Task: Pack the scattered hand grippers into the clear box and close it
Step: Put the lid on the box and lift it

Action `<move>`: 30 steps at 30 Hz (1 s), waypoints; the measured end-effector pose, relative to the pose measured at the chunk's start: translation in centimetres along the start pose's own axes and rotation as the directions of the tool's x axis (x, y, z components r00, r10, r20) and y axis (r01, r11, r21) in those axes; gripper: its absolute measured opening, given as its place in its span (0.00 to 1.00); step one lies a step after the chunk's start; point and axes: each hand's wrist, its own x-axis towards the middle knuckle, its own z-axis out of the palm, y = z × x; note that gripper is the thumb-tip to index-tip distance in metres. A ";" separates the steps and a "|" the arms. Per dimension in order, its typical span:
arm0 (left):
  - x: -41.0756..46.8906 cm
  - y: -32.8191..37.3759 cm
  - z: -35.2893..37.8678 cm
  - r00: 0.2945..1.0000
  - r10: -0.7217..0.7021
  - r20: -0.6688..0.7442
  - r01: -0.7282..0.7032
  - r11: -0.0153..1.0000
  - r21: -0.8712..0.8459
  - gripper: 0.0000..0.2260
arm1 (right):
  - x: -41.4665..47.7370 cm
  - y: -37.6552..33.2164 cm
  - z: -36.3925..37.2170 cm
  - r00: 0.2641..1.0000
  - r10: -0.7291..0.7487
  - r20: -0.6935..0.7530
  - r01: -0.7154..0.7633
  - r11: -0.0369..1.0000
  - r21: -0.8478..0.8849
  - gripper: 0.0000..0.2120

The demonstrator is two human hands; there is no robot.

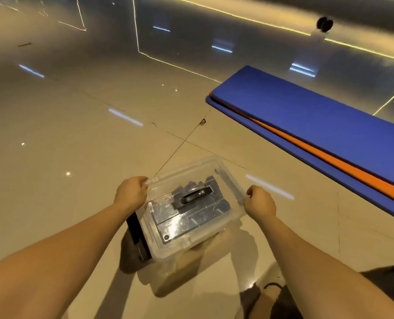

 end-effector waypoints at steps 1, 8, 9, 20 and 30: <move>-0.1 0.0 0.1 1.000 -0.017 -0.002 0.017 1.000 0.001 0.16 | 0.4 0.1 0.0 1.000 -0.014 0.015 0.014 1.000 0.003 0.02; -4.8 0.1 1.4 0.912 -0.395 -0.106 0.366 0.904 -0.221 0.33 | 4.5 -0.1 -1.0 0.986 -0.079 0.150 0.072 0.996 0.051 0.14; -6.2 -0.2 1.6 0.875 -0.481 -0.061 0.445 0.847 -0.291 0.39 | 5.1 0.1 -0.6 0.983 -0.097 0.156 0.082 0.992 0.099 0.18; -11.2 0.5 3.5 0.803 -0.589 0.091 0.515 0.608 -0.604 0.19 | 7.6 -0.4 0.5 0.944 -0.120 0.309 -0.010 0.922 0.386 0.30; -11.3 1.7 5.0 0.844 -0.532 -0.066 0.512 0.838 -0.190 0.16 | 6.3 -1.0 1.3 0.930 -0.292 0.224 0.292 0.956 0.037 0.17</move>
